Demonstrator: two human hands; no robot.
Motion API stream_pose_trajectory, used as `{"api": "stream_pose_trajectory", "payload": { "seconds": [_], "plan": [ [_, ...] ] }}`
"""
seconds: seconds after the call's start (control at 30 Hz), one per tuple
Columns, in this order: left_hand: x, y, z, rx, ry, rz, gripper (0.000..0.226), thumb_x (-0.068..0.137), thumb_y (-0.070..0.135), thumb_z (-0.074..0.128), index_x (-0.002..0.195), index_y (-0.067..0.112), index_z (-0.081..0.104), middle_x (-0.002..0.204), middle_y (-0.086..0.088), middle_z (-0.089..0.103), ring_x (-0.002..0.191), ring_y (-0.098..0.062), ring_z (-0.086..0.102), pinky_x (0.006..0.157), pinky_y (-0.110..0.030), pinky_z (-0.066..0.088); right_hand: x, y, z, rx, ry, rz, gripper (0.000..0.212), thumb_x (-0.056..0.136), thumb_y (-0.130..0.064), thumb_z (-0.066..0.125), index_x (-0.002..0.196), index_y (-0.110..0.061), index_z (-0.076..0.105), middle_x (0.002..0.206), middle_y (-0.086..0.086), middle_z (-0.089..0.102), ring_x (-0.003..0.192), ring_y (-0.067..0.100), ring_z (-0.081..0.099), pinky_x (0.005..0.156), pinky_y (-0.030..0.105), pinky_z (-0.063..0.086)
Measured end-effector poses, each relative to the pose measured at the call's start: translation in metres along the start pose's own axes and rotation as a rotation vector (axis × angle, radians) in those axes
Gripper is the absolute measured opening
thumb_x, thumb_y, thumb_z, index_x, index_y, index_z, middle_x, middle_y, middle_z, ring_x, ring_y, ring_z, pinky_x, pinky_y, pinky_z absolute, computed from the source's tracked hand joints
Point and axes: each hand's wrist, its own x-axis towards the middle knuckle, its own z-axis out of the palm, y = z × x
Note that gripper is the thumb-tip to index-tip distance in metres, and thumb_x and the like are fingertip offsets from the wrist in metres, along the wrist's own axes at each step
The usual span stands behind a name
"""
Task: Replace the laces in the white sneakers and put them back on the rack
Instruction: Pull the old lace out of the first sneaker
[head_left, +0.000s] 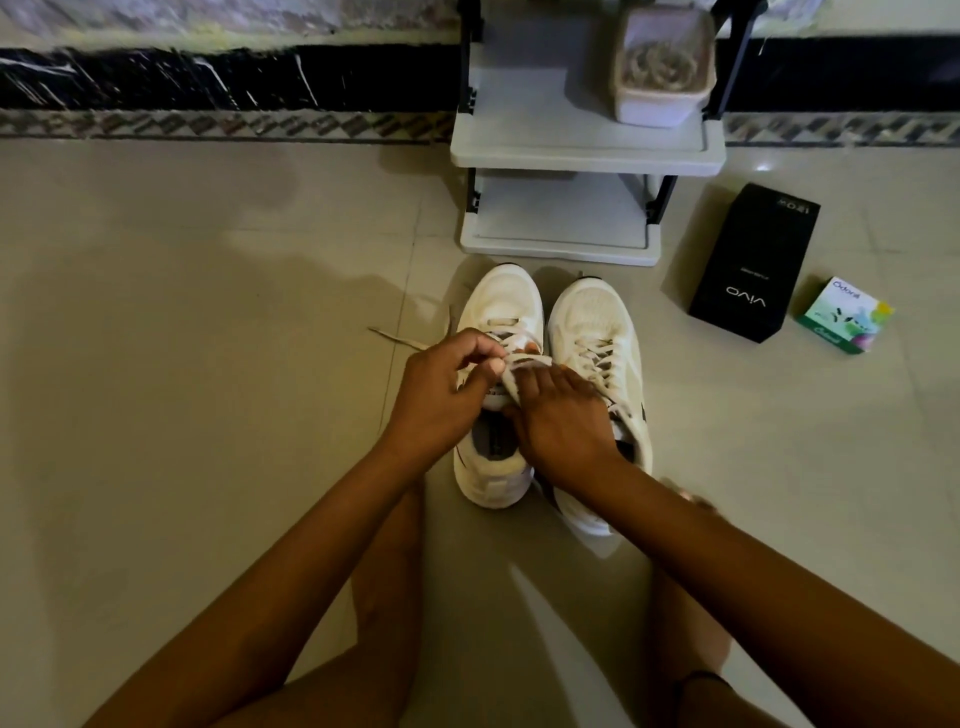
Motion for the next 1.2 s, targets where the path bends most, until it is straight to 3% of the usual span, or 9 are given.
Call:
{"api": "stream_pose_trajectory", "payload": {
  "seconds": [0.17, 0.3, 0.43, 0.5, 0.7, 0.83, 0.93, 1.07, 1.2],
  "plan": [
    [0.002, -0.011, 0.007, 0.541, -0.239, -0.013, 0.038, 0.092, 0.018, 0.054, 0.13, 0.022, 0.054, 0.137, 0.0, 0.05, 0.122, -0.021, 0.049, 0.098, -0.032, 0.042, 0.001, -0.005, -0.002, 0.134, 0.06, 0.031, 0.05, 0.092, -0.03, 0.048, 0.134, -0.002, 0.047, 0.129, 0.022, 0.055, 0.112, 0.039, 0.058, 0.093, 0.044, 0.047],
    [0.005, -0.01, 0.008, 0.498, -0.098, 0.037, 0.02, 0.09, 0.023, 0.056, 0.104, 0.018, 0.069, 0.113, -0.002, 0.066, 0.105, -0.021, 0.059, 0.086, -0.029, 0.044, 0.0, -0.003, -0.003, 0.087, 0.029, 0.028, 0.053, 0.099, -0.034, 0.04, 0.146, -0.012, 0.028, 0.148, 0.012, 0.037, 0.131, 0.03, 0.041, 0.108, 0.037, 0.032],
    [0.006, 0.002, 0.0, 0.096, -0.059, 0.012, 0.009, 0.082, 0.016, 0.065, 0.086, 0.016, 0.073, 0.09, 0.005, 0.07, 0.09, -0.013, 0.065, 0.084, -0.023, 0.049, 0.0, 0.0, -0.001, 0.011, -0.034, -0.006, 0.057, 0.1, -0.038, 0.033, 0.15, -0.016, 0.017, 0.157, 0.009, 0.019, 0.142, 0.026, 0.023, 0.115, 0.036, 0.019],
    [0.004, 0.009, -0.004, -0.001, -0.052, 0.006, 0.01, 0.083, 0.01, 0.067, 0.087, 0.018, 0.072, 0.087, 0.01, 0.068, 0.089, -0.006, 0.064, 0.084, -0.018, 0.047, -0.001, -0.001, -0.001, -0.037, 0.012, -0.003, 0.058, 0.099, -0.036, 0.04, 0.148, -0.008, 0.024, 0.151, 0.016, 0.031, 0.135, 0.033, 0.037, 0.109, 0.041, 0.031],
    [0.003, -0.002, 0.003, 0.437, -0.188, 0.005, 0.033, 0.087, 0.015, 0.063, 0.12, 0.018, 0.065, 0.13, -0.002, 0.058, 0.121, -0.021, 0.049, 0.1, -0.029, 0.038, -0.001, -0.005, -0.006, 0.032, 0.027, -0.004, 0.058, 0.091, -0.038, 0.028, 0.131, -0.004, 0.053, 0.133, 0.021, 0.054, 0.118, 0.034, 0.057, 0.096, 0.043, 0.046],
    [0.004, -0.005, 0.008, 0.451, -0.082, 0.013, 0.02, 0.087, 0.017, 0.062, 0.103, 0.015, 0.072, 0.114, -0.006, 0.067, 0.111, -0.024, 0.057, 0.094, -0.03, 0.041, -0.003, -0.003, -0.001, 0.113, -0.019, 0.008, 0.053, 0.09, -0.035, 0.036, 0.123, -0.001, 0.059, 0.123, 0.024, 0.06, 0.106, 0.038, 0.063, 0.087, 0.047, 0.05],
    [0.009, 0.001, 0.004, 0.241, -0.087, 0.009, 0.016, 0.078, 0.019, 0.066, 0.091, 0.015, 0.075, 0.099, -0.003, 0.071, 0.101, -0.018, 0.062, 0.091, -0.028, 0.046, -0.005, -0.001, -0.003, 0.143, 0.046, 0.026, 0.045, 0.087, -0.027, 0.052, 0.119, 0.003, 0.06, 0.117, 0.025, 0.063, 0.099, 0.04, 0.065, 0.083, 0.048, 0.052],
    [0.007, 0.009, -0.003, -0.05, -0.063, -0.048, 0.014, 0.083, 0.009, 0.067, 0.094, 0.017, 0.073, 0.096, 0.005, 0.07, 0.098, -0.007, 0.064, 0.093, -0.021, 0.047, -0.004, -0.001, -0.005, 0.13, 0.082, -0.019, 0.049, 0.096, -0.029, 0.048, 0.138, -0.005, 0.043, 0.138, 0.02, 0.048, 0.123, 0.036, 0.05, 0.102, 0.043, 0.04],
    [0.008, -0.01, 0.0, 0.231, -0.175, -0.034, 0.032, 0.083, 0.013, 0.068, 0.114, 0.016, 0.068, 0.126, -0.002, 0.061, 0.119, -0.018, 0.054, 0.103, -0.03, 0.039, -0.001, 0.0, -0.002, 0.05, 0.047, -0.008, 0.051, 0.099, -0.037, 0.038, 0.144, -0.014, 0.033, 0.148, 0.01, 0.038, 0.135, 0.027, 0.037, 0.109, 0.036, 0.031]
  ]
}}
